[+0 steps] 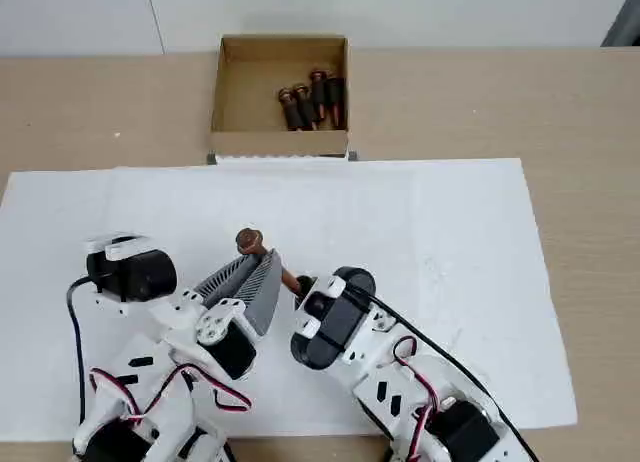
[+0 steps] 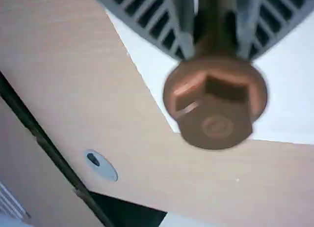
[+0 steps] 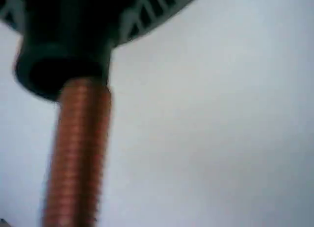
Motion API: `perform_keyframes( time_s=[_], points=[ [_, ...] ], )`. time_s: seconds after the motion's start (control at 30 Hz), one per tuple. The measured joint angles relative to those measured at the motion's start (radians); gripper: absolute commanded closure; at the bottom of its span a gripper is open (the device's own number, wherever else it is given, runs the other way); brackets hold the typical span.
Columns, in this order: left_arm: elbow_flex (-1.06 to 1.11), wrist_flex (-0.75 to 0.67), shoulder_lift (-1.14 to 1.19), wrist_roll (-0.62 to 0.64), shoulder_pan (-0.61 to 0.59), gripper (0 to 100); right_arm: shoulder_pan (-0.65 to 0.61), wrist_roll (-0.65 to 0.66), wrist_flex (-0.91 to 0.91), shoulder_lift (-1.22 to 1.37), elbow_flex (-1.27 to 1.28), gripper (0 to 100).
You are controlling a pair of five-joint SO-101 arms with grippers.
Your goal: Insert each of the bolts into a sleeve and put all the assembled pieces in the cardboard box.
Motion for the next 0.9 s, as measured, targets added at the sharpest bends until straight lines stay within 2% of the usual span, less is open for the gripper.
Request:
perform_keyframes(
  time_s=[0.43,0.67,0.77,0.9],
  points=[
    [0.028,-0.006,0.000,0.034,0.000,99,-0.046,0.003,-0.003,0.000,0.000,99.5],
    [0.029,0.000,0.000,0.006,0.000,99,-0.049,0.003,-0.003,0.000,0.000,99.5],
    [0.028,0.038,-0.002,-0.025,0.014,99,-0.052,0.003,-0.003,0.002,0.002,99.5],
    [0.031,0.133,-0.002,-0.052,0.092,99,-0.049,0.003,-0.003,0.002,0.002,99.5]
  ],
)
